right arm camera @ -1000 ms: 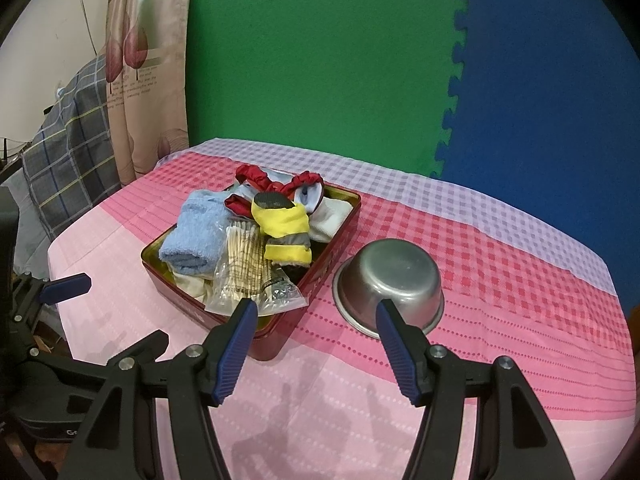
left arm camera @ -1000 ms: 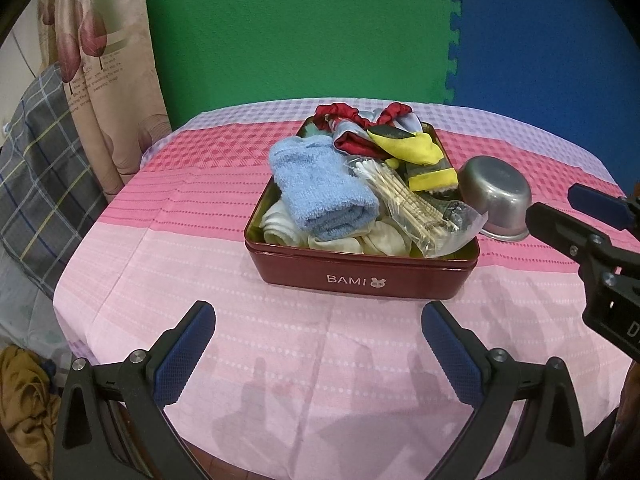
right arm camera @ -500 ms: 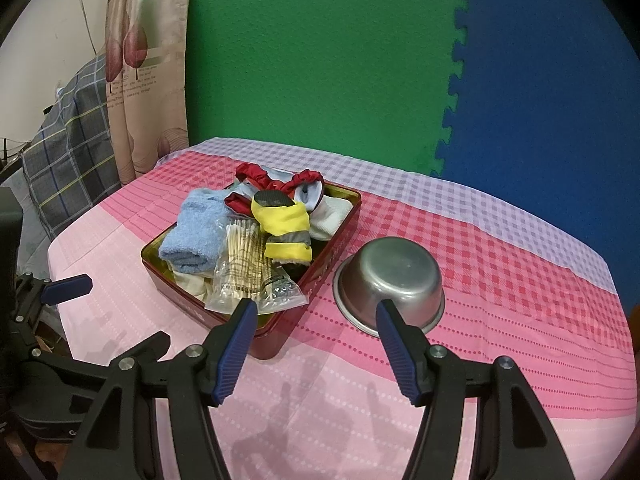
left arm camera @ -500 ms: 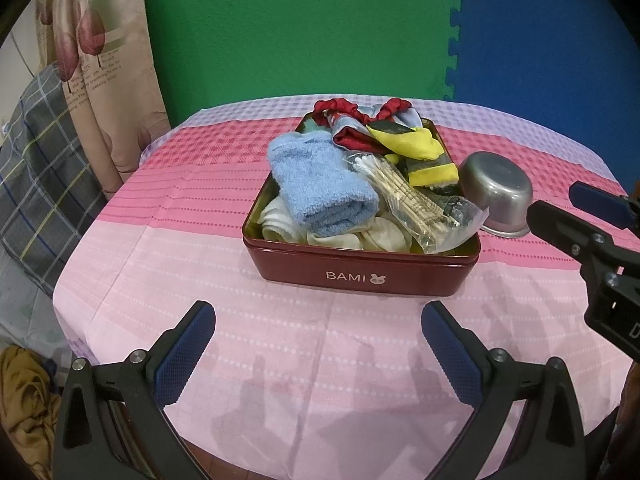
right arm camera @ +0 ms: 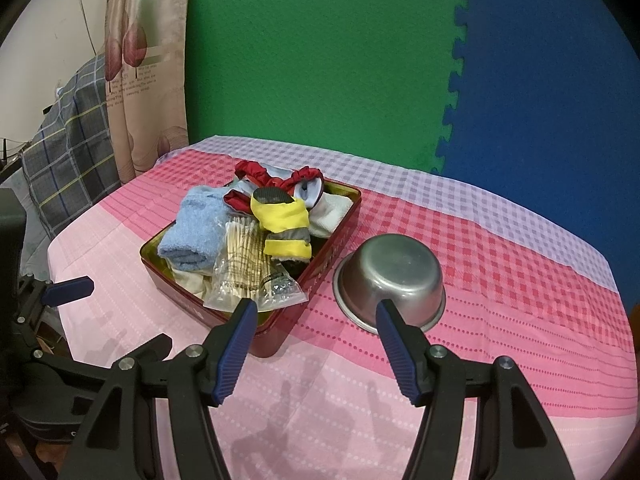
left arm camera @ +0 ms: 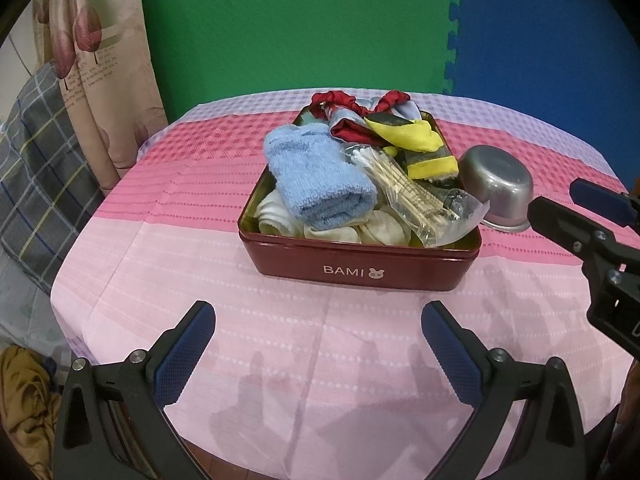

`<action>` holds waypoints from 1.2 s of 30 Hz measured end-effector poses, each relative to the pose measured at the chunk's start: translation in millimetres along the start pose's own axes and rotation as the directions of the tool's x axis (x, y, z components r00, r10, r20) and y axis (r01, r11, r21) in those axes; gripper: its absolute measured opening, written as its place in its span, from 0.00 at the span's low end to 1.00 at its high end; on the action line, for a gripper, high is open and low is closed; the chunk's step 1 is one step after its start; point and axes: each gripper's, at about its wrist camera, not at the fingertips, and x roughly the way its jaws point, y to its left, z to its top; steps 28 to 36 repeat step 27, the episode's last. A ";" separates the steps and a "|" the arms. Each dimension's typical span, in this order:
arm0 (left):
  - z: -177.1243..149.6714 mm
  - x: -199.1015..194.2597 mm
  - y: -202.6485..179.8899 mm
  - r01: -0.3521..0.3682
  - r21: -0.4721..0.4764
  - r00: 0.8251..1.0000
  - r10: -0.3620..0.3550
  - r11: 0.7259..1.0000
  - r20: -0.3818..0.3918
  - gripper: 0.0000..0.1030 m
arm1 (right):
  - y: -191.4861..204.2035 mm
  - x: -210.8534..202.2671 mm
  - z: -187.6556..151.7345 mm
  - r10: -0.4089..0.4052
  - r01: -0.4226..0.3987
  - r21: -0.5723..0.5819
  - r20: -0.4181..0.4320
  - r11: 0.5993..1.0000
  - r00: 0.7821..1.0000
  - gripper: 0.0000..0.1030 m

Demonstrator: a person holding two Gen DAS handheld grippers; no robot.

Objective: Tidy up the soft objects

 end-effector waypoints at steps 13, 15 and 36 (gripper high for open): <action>-1.1 3.9 -1.4 0.007 0.004 1.000 -0.007 1.000 -0.021 0.99 | -0.7 0.8 -0.8 0.001 -0.001 0.004 -0.003 1.000 1.000 0.61; -1.6 4.6 -1.6 0.009 0.004 1.000 -0.009 1.000 -0.027 0.99 | -0.8 1.0 -0.9 0.002 -0.002 0.005 -0.003 1.000 1.000 0.61; -1.6 -4.8 -8.1 -0.003 0.032 0.997 0.000 0.999 0.074 0.97 | -5.0 3.4 -0.7 0.002 -0.001 0.027 -0.015 1.000 1.000 0.61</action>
